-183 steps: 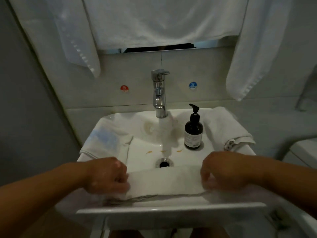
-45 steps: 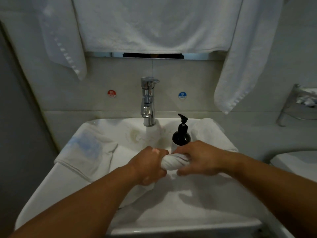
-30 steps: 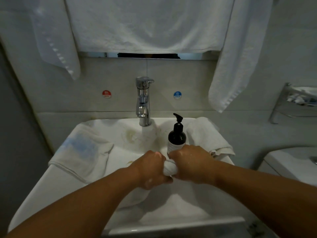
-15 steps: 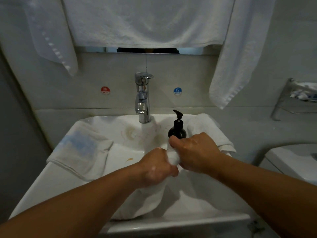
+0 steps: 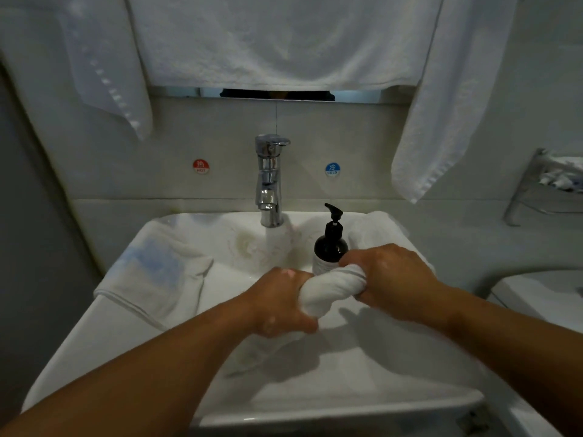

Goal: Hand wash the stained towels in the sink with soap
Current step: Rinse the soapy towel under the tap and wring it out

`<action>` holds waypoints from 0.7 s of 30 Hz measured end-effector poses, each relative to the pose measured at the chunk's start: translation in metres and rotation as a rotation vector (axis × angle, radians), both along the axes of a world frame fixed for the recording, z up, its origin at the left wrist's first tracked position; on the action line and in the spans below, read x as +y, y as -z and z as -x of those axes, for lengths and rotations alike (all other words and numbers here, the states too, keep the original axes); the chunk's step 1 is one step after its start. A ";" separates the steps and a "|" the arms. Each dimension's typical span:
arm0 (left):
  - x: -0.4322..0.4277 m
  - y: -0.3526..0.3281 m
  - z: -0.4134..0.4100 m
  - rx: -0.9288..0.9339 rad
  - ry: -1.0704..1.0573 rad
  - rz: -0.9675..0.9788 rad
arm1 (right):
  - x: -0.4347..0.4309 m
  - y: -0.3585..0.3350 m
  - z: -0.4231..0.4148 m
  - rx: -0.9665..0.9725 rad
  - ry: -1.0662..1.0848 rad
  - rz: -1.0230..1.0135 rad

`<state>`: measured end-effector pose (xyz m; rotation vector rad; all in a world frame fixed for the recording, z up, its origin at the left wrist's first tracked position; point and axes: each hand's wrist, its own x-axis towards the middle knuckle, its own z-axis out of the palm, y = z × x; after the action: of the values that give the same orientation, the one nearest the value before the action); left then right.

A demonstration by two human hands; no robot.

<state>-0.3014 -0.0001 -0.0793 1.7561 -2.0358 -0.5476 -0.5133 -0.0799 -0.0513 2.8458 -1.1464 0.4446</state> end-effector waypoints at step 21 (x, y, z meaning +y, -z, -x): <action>0.003 -0.008 0.018 0.038 -0.055 -0.148 | 0.023 -0.011 -0.029 0.378 -0.134 0.235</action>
<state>-0.3195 0.0026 -0.0715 1.8643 -1.9594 -0.7256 -0.4842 -0.0565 -0.0405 2.6530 -0.7834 0.0344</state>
